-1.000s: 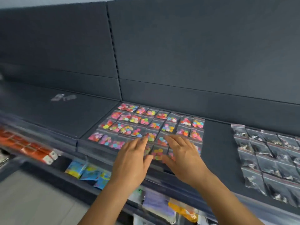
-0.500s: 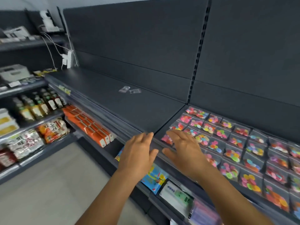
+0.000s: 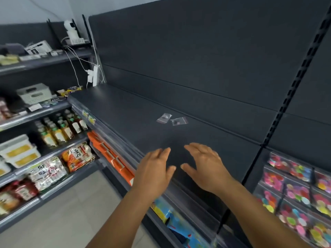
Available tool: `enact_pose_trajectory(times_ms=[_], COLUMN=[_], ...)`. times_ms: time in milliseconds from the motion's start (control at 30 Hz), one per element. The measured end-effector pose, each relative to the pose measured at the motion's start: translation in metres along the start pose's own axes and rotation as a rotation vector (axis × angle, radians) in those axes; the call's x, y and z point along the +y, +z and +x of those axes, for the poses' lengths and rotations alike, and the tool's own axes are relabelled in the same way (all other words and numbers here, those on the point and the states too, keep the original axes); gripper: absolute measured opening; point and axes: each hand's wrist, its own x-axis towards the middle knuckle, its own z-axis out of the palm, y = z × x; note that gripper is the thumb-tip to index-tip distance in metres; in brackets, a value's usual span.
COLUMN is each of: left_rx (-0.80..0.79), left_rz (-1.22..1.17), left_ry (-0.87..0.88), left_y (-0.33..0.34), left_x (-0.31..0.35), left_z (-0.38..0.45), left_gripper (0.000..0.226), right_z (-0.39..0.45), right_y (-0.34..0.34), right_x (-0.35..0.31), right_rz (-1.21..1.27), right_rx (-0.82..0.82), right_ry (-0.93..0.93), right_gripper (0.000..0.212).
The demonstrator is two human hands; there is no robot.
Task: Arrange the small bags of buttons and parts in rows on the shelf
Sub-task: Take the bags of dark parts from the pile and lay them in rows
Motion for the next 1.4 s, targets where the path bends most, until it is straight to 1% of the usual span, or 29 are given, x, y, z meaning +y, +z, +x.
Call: enact_pose_trajectory(times_ms=[133, 300, 533, 633, 700, 800, 867, 900, 967, 1033, 1067, 1100, 1167, 1200, 1233, 1267, 1300, 1400], left_rx=[0.019, -0.016, -0.144, -0.218, -0.268, -0.311, -0.283, -0.269, -0.265, -0.278, -0.279, -0.274, -0.260, -0.249, -0.241, -0.237, -0.236, -0.245], left_rz=[-0.015, -0.042, -0.041, -0.011, 0.012, -0.054, -0.132, -0.165, -0.255, -0.370, -0.402, -0.391, -0.253, -0.177, -0.127, -0.114, -0.133, -0.262], left_ry=[0.000, -0.010, 0.088, 0.131, 0.170, 0.242, 0.301, 0.329, 0.368, 0.370, 0.357, 0.336, 0.279, 0.262, 0.260, 0.262, 0.259, 0.242], left_y=[0.005, 0.016, 0.042, 0.051, 0.055, 0.059, 0.057, 0.054, 0.050, 0.049, 0.050, 0.053, 0.060, 0.063, 0.066, 0.068, 0.070, 0.071], left_x=[-0.028, -0.055, -0.081, -0.097, -0.107, -0.118, -0.125, -0.128, -0.130, -0.128, -0.126, -0.125, -0.122, -0.122, -0.121, -0.120, -0.119, -0.116], left_z=[0.054, 0.111, 0.183, 0.210, 0.226, 0.237, 0.240, 0.241, 0.245, 0.249, 0.250, 0.252, 0.255, 0.257, 0.258, 0.259, 0.260, 0.260], left_gripper=[0.061, 0.062, 0.057, 0.059, 0.057, 0.048, 0.035, 0.027, 0.016, 0.009, 0.009, 0.017, 0.042, 0.049, 0.051, 0.048, 0.043, 0.021], right_z=[0.060, 0.118, 0.180, 0.199, 0.207, 0.208, 0.206, 0.205, 0.200, 0.196, 0.194, 0.193, 0.194, 0.195, 0.198, 0.200, 0.204, 0.212], right_y=[0.001, 0.006, 0.032, 0.042, 0.047, 0.051, 0.050, 0.049, 0.046, 0.045, 0.044, 0.045, 0.048, 0.049, 0.050, 0.050, 0.051, 0.049], right_x=[0.006, 0.011, 0.016, 0.016, 0.018, 0.023, 0.024, 0.024, 0.025, 0.025, 0.025, 0.025, 0.025, 0.025, 0.025, 0.025, 0.025, 0.020], right_rz=[-0.009, 0.011, 0.041, 0.024, -0.007, -0.007, 0.040, 0.056, 0.073, 0.102, 0.114, 0.118, 0.090, 0.069, 0.051, 0.053, 0.076, 0.180], right_rx=[-0.003, -0.025, -0.121, -0.137, -0.138, -0.066, 0.033, 0.081, 0.144, 0.207, 0.250, 0.286, 0.291, 0.268, 0.242, 0.213, 0.192, 0.162], right_ry=[0.017, 0.082, 0.200, 0.225, 0.235, 0.271, 0.306, 0.323, 0.371, 0.418, 0.459, 0.507, 0.652, 0.725, 0.778, 0.818, 0.843, 0.874], right_gripper=[0.065, 0.063, 0.069, 0.064, 0.057, 0.040, 0.024, 0.020, 0.023, 0.018, 0.012, 0.009, 0.037, 0.048, 0.053, 0.053, 0.047, 0.019])
